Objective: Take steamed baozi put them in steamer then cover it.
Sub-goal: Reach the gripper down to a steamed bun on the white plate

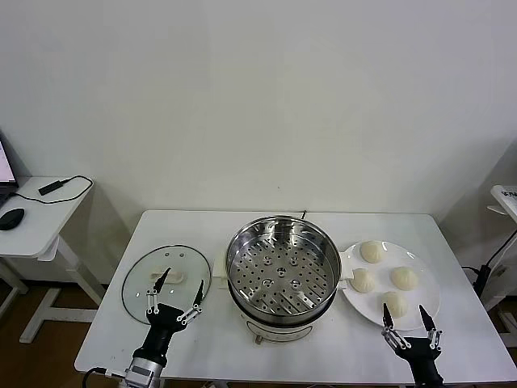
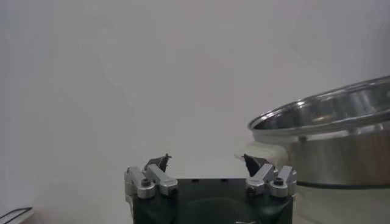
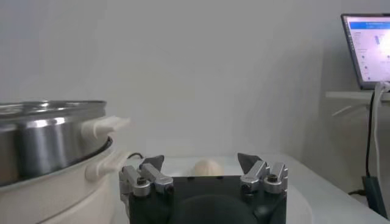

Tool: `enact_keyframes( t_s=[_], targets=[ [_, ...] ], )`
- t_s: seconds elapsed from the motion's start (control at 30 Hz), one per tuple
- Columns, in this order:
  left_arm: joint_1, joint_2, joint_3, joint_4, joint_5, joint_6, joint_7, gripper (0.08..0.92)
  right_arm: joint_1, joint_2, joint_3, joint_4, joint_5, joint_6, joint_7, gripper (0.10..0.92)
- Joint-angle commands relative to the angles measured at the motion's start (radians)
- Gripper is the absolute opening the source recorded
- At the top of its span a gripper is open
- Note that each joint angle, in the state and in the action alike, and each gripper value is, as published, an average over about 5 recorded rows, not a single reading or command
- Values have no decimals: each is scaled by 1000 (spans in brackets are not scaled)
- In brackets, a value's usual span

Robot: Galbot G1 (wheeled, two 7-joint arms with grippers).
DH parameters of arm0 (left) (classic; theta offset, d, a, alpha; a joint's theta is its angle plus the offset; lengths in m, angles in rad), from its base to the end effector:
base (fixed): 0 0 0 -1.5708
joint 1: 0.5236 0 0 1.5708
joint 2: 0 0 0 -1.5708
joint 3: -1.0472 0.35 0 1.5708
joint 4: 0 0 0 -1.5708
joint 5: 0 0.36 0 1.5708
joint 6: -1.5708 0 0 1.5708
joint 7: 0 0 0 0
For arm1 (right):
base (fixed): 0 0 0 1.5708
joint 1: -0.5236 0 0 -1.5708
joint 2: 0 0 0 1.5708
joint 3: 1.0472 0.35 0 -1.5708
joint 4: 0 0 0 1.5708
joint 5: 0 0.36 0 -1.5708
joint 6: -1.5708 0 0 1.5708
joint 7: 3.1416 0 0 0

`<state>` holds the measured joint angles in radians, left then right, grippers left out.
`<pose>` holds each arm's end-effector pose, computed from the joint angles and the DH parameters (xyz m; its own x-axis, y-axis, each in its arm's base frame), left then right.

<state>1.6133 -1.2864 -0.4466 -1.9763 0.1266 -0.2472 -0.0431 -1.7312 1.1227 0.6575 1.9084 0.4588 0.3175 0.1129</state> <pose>0.1675 0.0339 -0.3514 -0.9741 0.2183 -0.0583 0.1898 0.9307 0.3126 0.1419 -0.1408 -0.3587 -0.9966 0.0822 0.0056 0.0823 0.9966 0.0026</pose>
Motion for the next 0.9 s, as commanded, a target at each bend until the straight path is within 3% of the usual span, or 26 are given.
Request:
enact_keyframes(
  t_s=[0.03, 0.3, 0.5, 0.7, 0.9],
  targets=[
    [10, -2, 4, -29, 2, -5, -1, 823, 193, -115, 6, -7, 84, -151, 41, 823],
    [11, -7, 1, -34, 2, -17, -1, 823, 624, -316, -126, -249, 255, -277, 97, 823],
    [7, -9, 3, -36, 2, -15, -2, 823, 975, -415, -386, -538, 374, -308, 1, 823],
    [4, -10, 13, -40, 7, -13, -2, 823, 1232, -494, -644, -750, 358, -364, -361, 823],
    [5, -12, 18, -52, 10, -13, -4, 823, 1540, -529, -976, -957, 115, -357, -867, 823]
  ],
)
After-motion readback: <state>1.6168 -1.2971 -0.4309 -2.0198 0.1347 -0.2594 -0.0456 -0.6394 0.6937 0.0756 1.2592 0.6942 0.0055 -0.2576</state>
